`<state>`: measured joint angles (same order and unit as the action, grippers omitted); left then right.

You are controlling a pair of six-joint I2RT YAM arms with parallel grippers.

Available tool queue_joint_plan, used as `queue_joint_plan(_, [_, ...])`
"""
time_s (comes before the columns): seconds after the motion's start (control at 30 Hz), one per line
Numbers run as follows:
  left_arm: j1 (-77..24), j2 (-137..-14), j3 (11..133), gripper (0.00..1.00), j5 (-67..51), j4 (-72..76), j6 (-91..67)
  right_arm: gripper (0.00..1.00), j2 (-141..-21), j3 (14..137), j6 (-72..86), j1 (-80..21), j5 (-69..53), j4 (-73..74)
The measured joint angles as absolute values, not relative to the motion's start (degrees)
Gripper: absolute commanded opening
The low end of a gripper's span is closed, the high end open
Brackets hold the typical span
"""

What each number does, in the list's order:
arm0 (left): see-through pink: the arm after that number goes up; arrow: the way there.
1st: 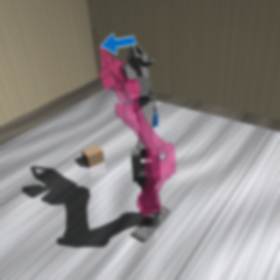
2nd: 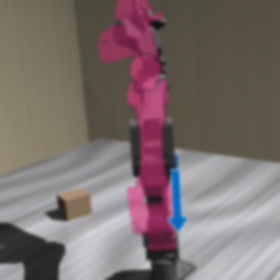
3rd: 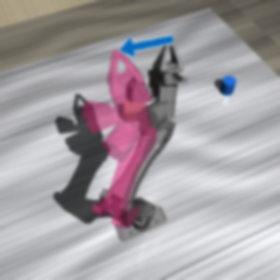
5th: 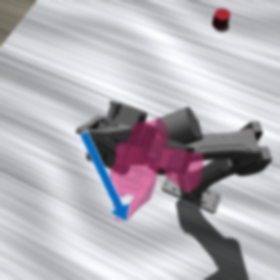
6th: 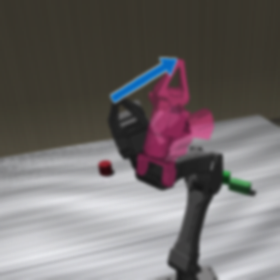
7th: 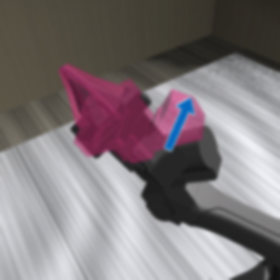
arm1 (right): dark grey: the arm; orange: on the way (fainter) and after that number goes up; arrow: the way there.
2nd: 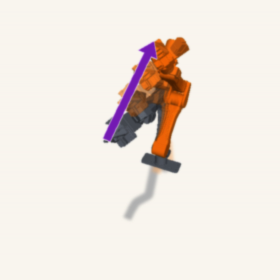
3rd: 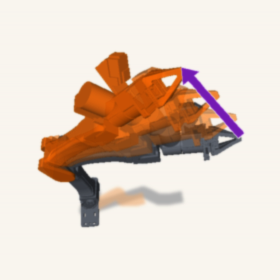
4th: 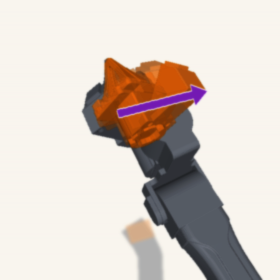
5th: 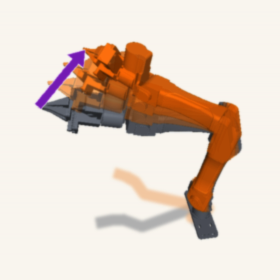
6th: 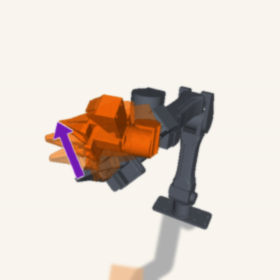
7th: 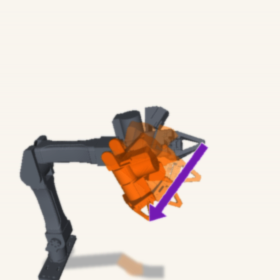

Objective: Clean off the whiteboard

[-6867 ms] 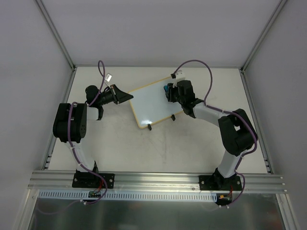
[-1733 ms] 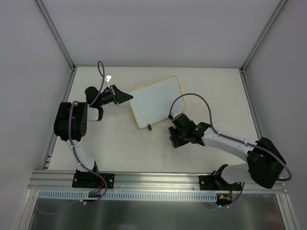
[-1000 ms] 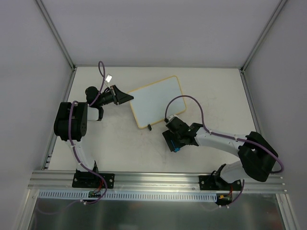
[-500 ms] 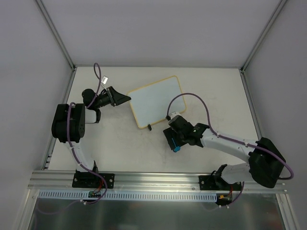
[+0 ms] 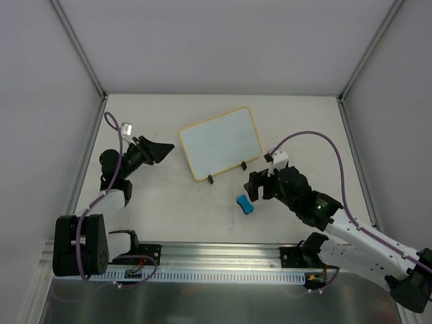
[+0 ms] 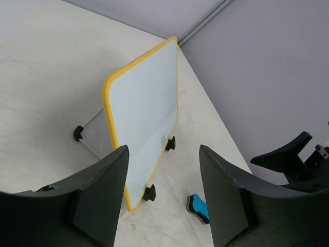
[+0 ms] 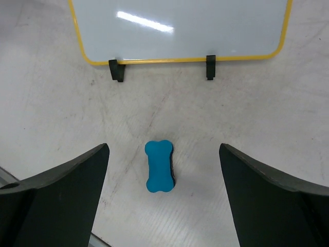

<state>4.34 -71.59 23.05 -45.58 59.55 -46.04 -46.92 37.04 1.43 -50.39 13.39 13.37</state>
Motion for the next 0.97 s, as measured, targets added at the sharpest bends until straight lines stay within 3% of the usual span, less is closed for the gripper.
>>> queue_joint_plan(0.1, [1.78,-63.26,20.12,0.67,-40.64,51.42,-43.59,0.93,-43.77,33.17,1.39,-48.38,13.26,11.33])
queue_joint_plan(0.17, [-1.04,-56.12,18.46,0.97,-36.62,44.84,-40.97,0.94,-42.39,30.96,1.41,-47.07,13.15,10.13])
queue_joint_plan(0.2, [-2.11,-53.08,18.02,0.99,-35.20,42.28,-39.72,0.97,-41.65,29.80,1.41,-46.52,13.10,9.39])
queue_joint_plan(0.5, [-5.23,-30.24,11.94,0.99,-24.16,23.00,-30.00,0.99,-34.17,16.23,0.78,-44.23,13.21,-1.26])
queue_joint_plan(0.77, [-5.28,-23.07,7.40,0.99,-21.74,14.81,-27.14,0.99,-29.69,11.51,-1.21,-44.16,14.02,-5.50])
queue_joint_plan(0.97, [-5.28,-25.52,7.42,0.99,-20.51,14.31,-26.52,0.99,-30.26,11.51,-1.67,-44.10,14.06,-7.88])
